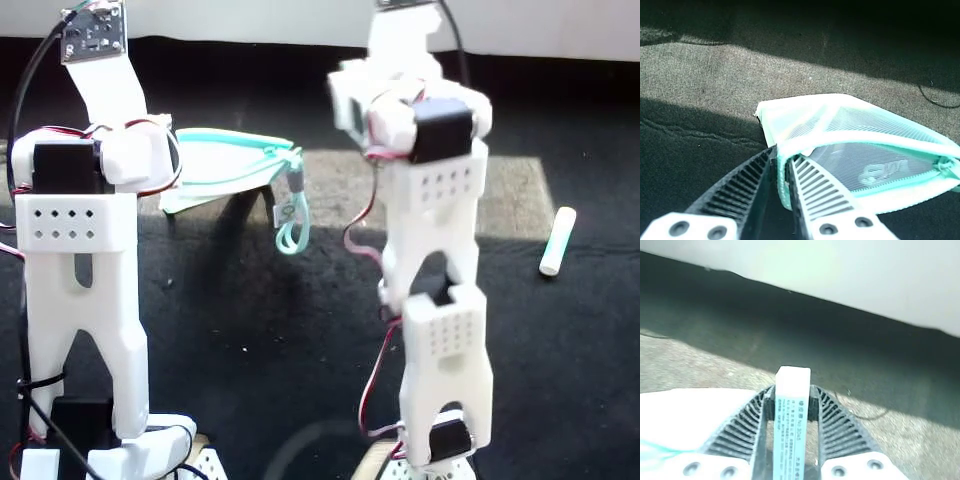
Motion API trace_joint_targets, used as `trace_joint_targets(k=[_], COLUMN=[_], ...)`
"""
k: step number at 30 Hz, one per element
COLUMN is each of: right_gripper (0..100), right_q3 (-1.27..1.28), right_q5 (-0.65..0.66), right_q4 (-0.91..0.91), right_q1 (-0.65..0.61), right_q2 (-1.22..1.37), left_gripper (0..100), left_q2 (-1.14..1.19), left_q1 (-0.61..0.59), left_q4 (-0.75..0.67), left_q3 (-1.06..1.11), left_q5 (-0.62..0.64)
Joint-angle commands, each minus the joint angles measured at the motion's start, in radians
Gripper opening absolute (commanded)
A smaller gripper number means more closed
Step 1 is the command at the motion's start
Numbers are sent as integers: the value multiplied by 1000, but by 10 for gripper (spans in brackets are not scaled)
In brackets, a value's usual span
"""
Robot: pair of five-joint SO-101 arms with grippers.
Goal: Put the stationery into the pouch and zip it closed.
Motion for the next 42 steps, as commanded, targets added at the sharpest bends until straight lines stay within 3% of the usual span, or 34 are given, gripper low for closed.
trace_joint_targets(k=[1, 9, 17, 27, 35, 42], right_gripper=[7, 7, 7, 7, 7, 7], right_q3=[-82, -77, -84, -48, -18, 463], right_q5=[-9, -8, -6, -5, -5, -3], right_q4=[8, 4, -90, 8, 12, 8], right_q1=[-102, -285, -309, -39, 77, 139], right_q2=[-128, -148, -77, -84, -170, -478], left_gripper=[9, 9, 9, 9, 9, 9], left_q2=[79, 79, 79, 79, 79, 79], left_q1=[-10, -10, -10, -13, -12, -12], left_q4=[2, 3, 3, 5, 3, -3], left_q3=[15, 15, 15, 15, 10, 13], left_q5=[5, 6, 11, 8, 8, 8])
